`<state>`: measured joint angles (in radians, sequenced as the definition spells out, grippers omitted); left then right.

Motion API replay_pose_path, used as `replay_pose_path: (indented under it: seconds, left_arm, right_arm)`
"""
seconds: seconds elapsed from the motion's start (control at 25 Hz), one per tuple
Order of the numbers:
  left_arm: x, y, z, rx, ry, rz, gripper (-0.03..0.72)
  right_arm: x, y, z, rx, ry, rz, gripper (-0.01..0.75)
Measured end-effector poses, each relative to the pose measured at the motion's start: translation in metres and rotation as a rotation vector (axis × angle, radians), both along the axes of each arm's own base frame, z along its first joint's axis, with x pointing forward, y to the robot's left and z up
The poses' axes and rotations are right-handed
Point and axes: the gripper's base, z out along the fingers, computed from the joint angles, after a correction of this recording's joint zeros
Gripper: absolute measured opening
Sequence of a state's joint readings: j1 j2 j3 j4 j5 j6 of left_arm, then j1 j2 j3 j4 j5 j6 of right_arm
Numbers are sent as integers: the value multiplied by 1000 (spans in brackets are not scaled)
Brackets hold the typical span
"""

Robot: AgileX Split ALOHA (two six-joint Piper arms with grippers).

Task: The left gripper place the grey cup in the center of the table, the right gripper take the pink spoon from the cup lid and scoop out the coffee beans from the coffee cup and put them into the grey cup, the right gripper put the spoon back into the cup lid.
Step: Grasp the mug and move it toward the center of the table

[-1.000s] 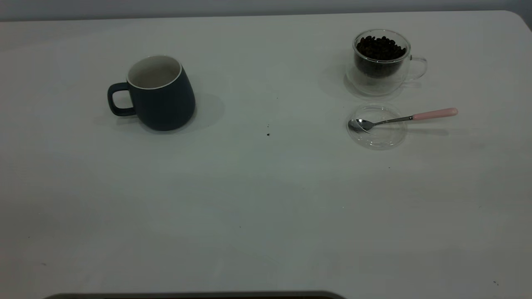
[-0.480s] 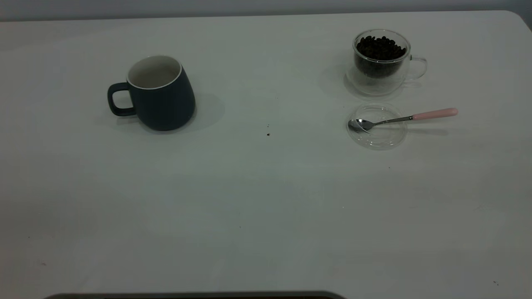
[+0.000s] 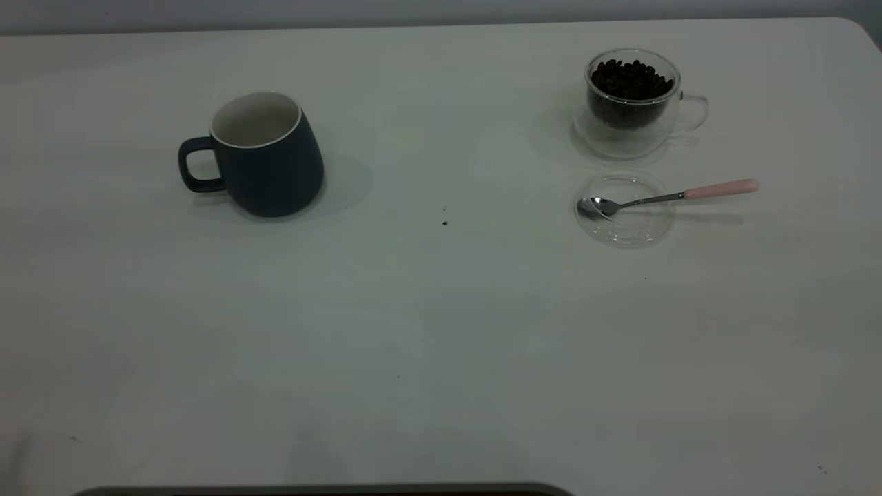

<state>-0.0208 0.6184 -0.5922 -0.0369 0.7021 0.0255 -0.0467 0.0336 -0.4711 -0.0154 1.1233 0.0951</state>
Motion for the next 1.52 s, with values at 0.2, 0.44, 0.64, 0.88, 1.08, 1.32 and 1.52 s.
replay_pose_path:
  seconds: [0.2,0.44,0.64,0.88,1.08,1.32,1.52]
  left_arm:
    - [71,-1,-13,-4,116,11,565]
    - [165,-3,-54,35,342,-32,565]
    - [225,-4,-86,75,427,-95,565]
    - [285,-7,-140,131,586,-218,565]
    - [322,-10,-173,241,606,-444,565]
    - [329,-30,-184,494,543,-959,565]
    - [328,-45,-193,598,492,-1249,565]
  right_arm:
    - [0,0,0,0,0,0,579]
    - [0,0,0,0,0,0,579]
    - [0,0,0,0,0,0,579]
    - [0,0,0,0,0,0,579]
    - [0,0,0,0,0,0,579]
    - [0,0,0,0,0,0,579]
    - [0,0,0,0,0,0,579]
